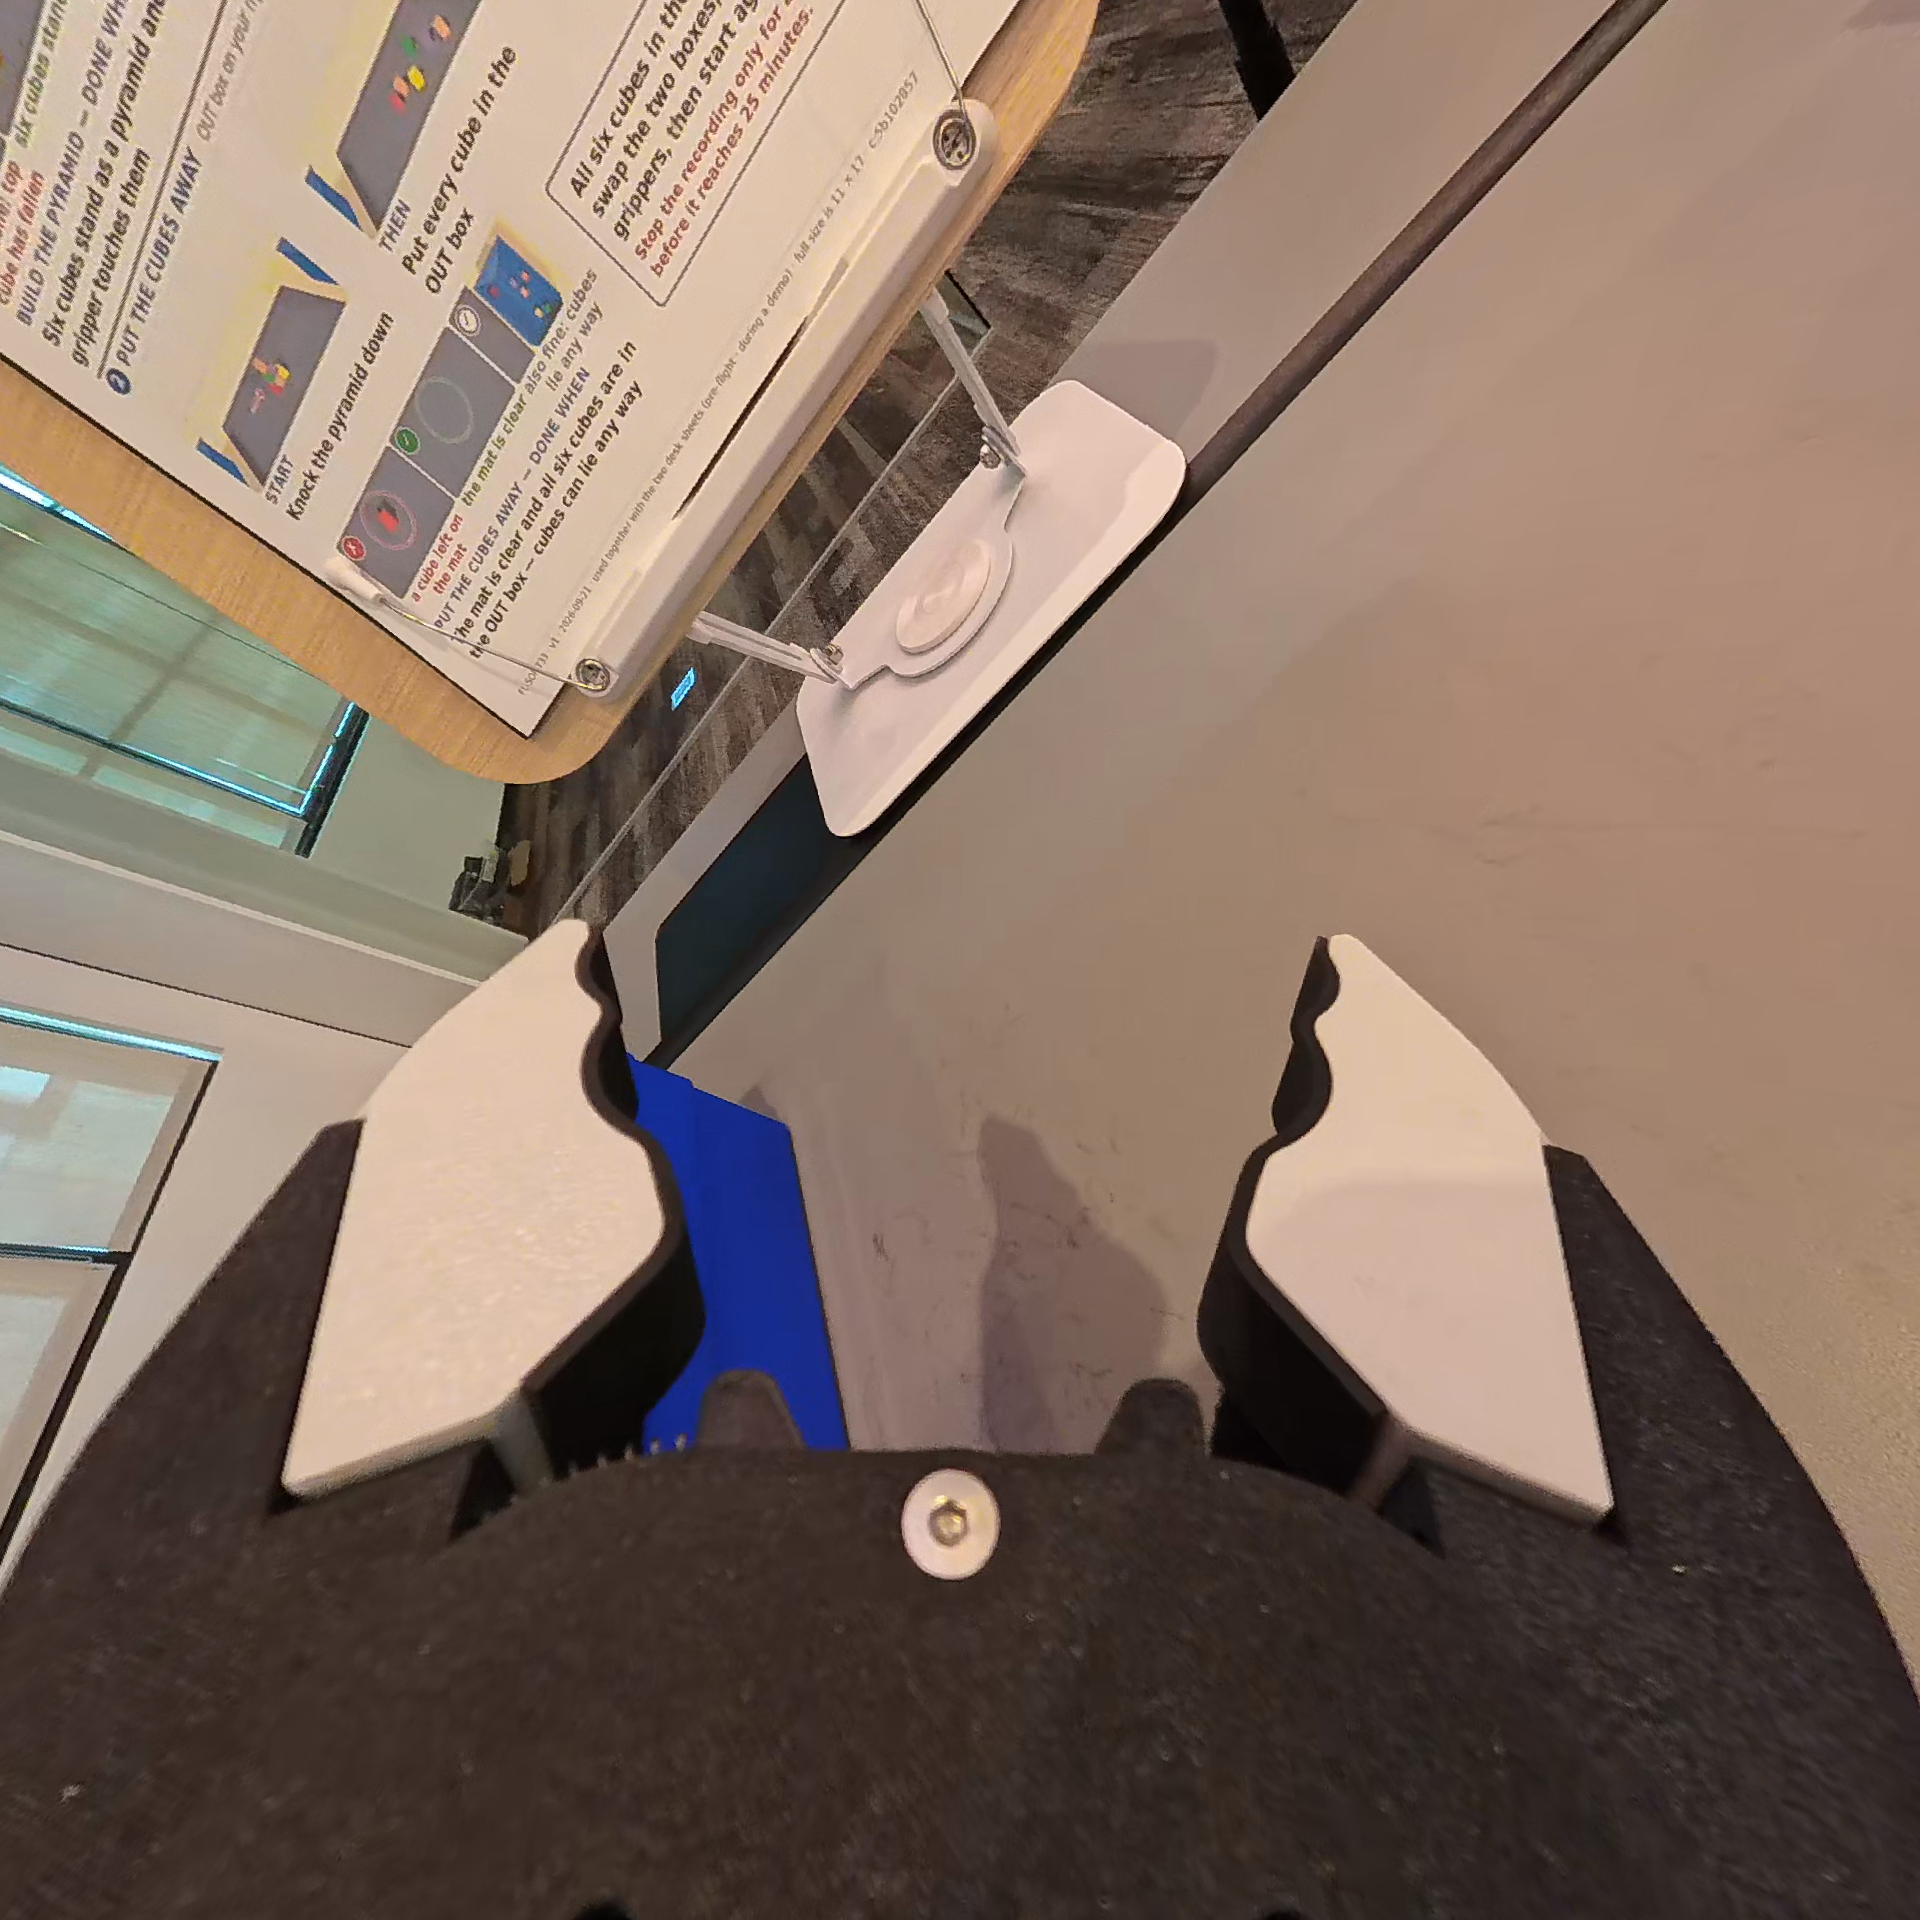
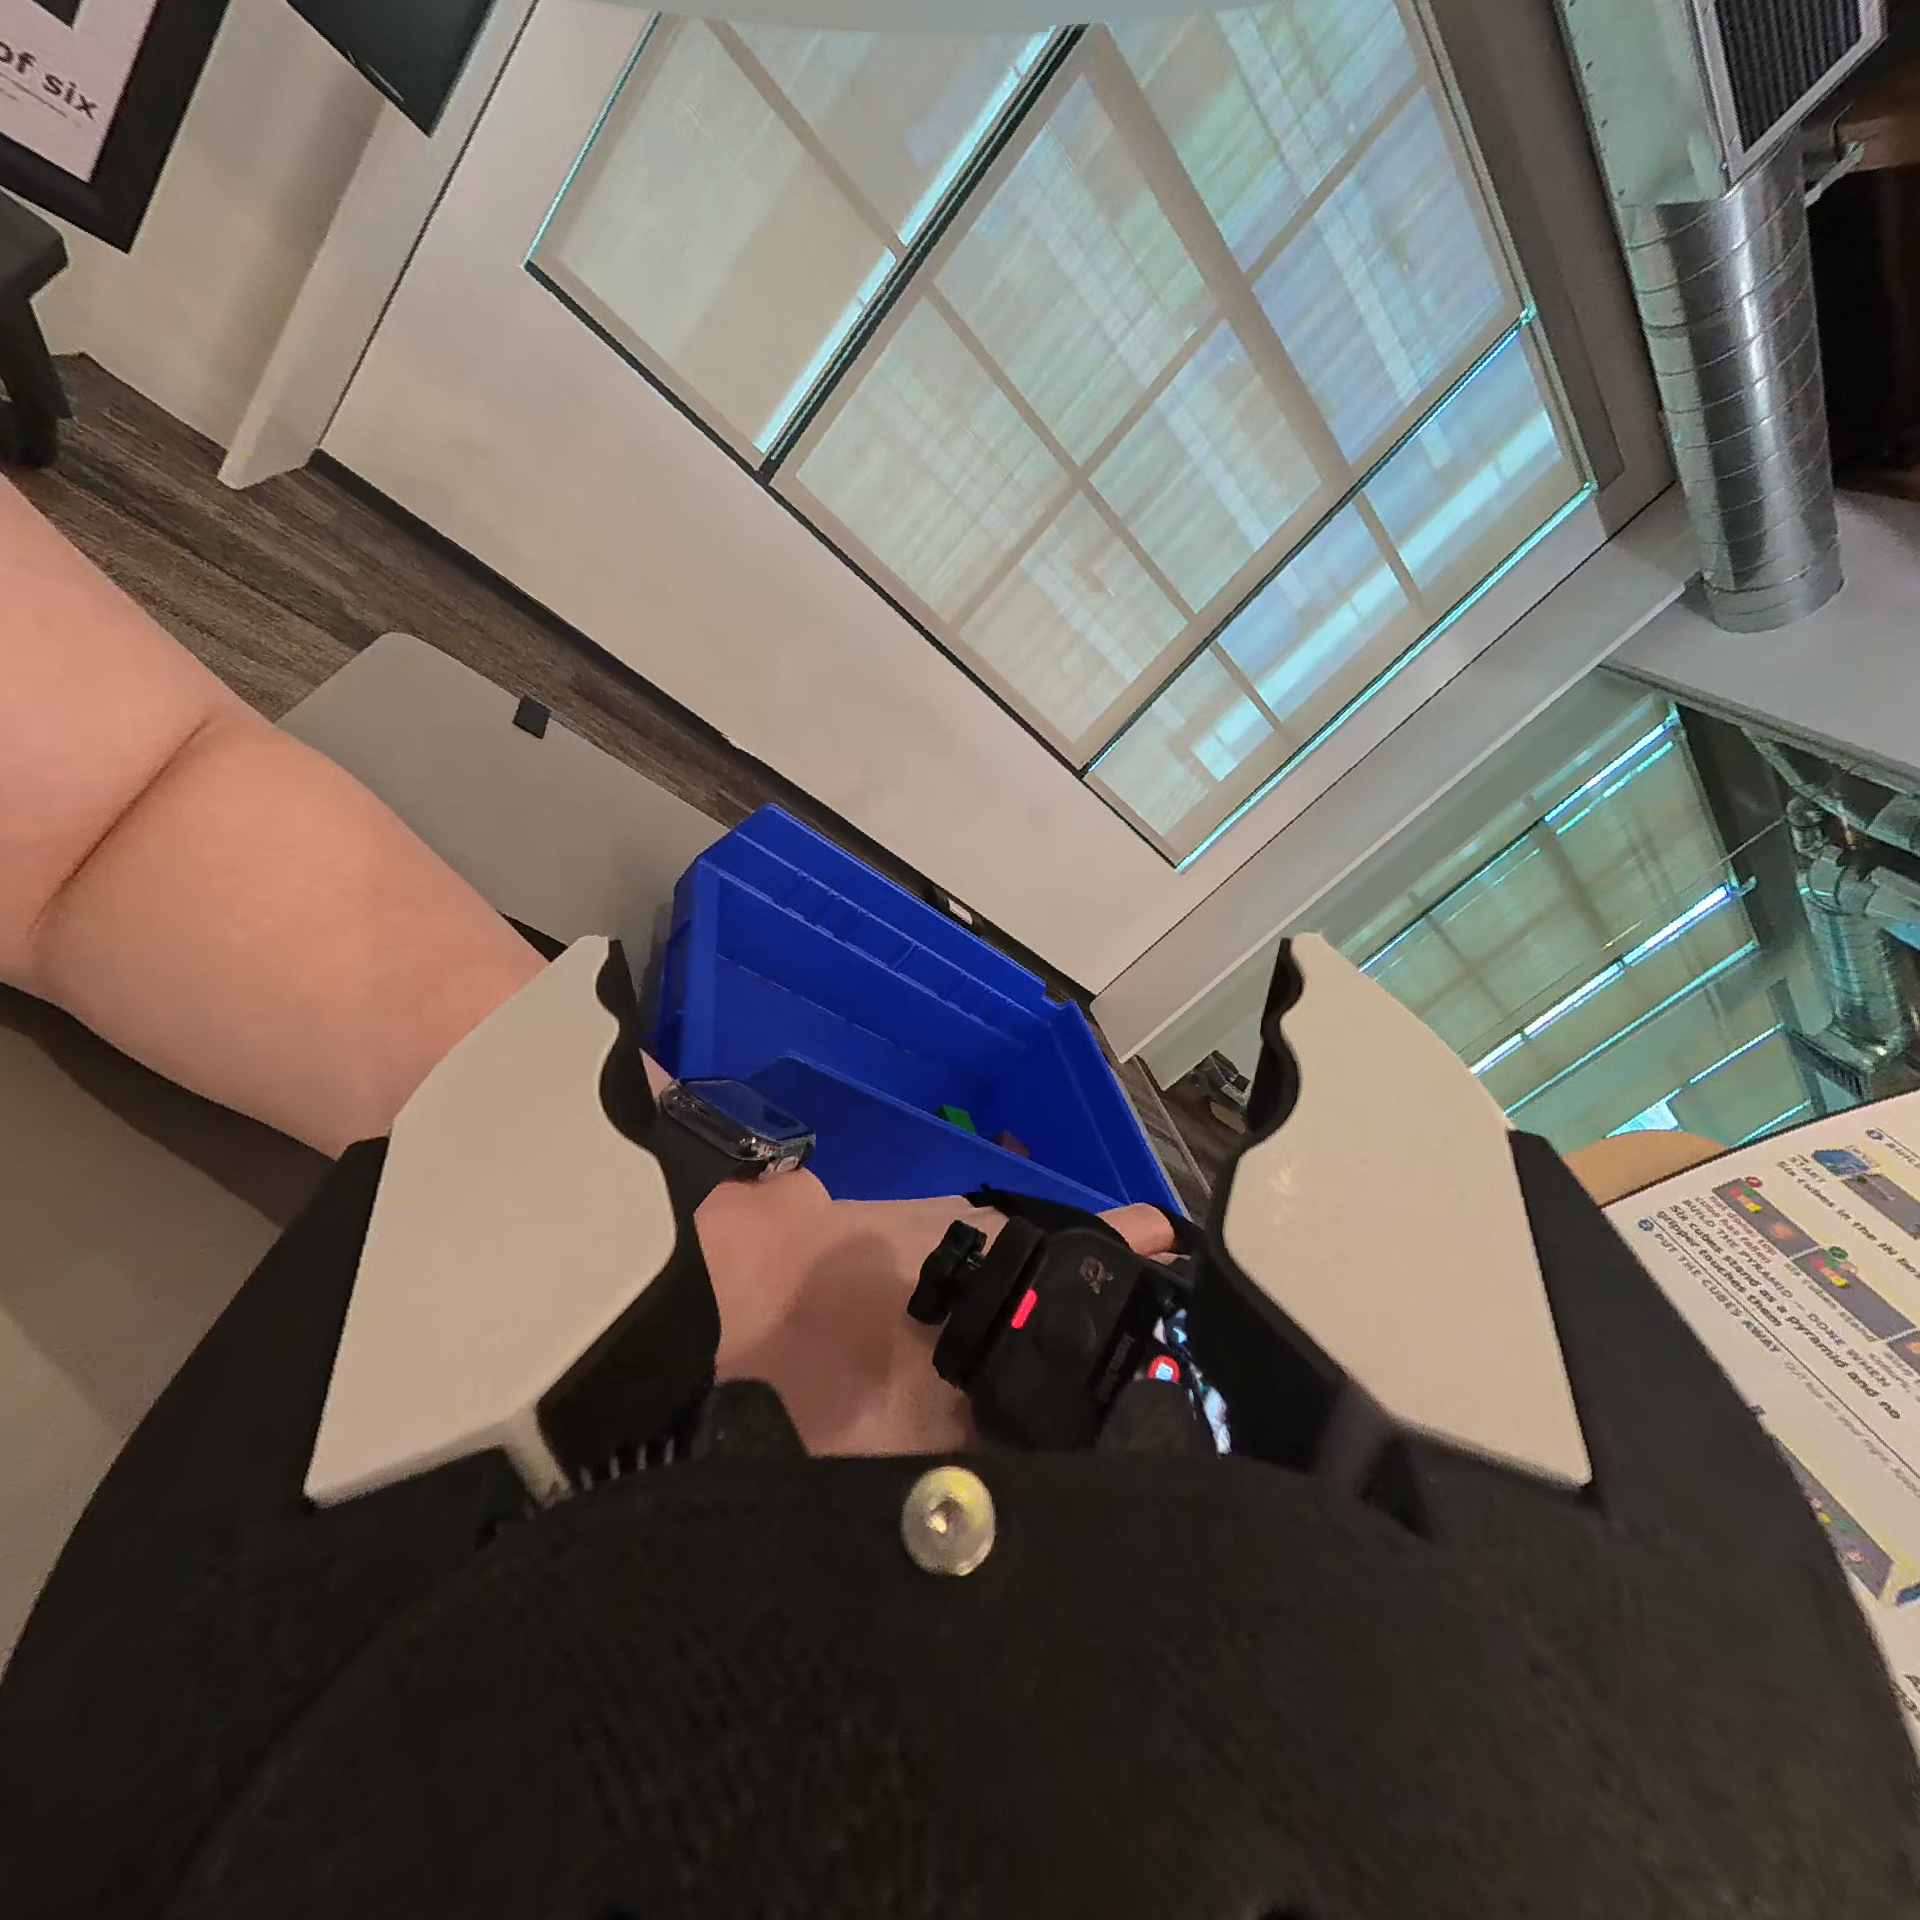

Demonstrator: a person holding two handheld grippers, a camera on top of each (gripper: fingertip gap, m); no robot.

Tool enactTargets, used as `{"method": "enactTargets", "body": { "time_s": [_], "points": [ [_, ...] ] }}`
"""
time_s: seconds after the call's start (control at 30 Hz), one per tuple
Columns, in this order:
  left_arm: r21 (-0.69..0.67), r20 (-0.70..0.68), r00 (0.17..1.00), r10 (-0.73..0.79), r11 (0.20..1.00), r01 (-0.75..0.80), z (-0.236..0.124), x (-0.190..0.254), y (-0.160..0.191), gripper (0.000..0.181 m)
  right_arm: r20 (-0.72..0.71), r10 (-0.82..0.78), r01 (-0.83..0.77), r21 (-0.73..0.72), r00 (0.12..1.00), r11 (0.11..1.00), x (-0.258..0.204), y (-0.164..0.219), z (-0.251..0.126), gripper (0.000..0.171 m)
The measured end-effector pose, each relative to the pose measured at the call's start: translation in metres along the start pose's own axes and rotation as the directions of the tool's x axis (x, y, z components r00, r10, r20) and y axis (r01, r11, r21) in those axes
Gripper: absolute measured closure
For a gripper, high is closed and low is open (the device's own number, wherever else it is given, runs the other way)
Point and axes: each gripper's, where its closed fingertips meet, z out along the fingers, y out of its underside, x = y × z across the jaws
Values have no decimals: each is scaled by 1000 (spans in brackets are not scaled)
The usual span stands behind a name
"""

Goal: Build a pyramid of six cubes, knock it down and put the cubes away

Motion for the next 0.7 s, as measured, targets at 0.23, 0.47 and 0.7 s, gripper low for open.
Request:
{"method": "enactTargets", "body": {
  "time_s": [0.23,0.47,0.7],
  "points": [
    [10,7,1000,25,1000,-25,-1,2,-2,60,3,0,0,-32,1000,999,-2,6,4,57],
    [12,-13,1000,9,1000,-9,0,2,-2,60,10,-12,12,7,1000,1000,-2,-14,-2,59],
    [29,-70,994,-80,996,82,-1,-2,-3,61,-83,-40,39,-17,996,999,29,-18,-16,59]
  ]
}}
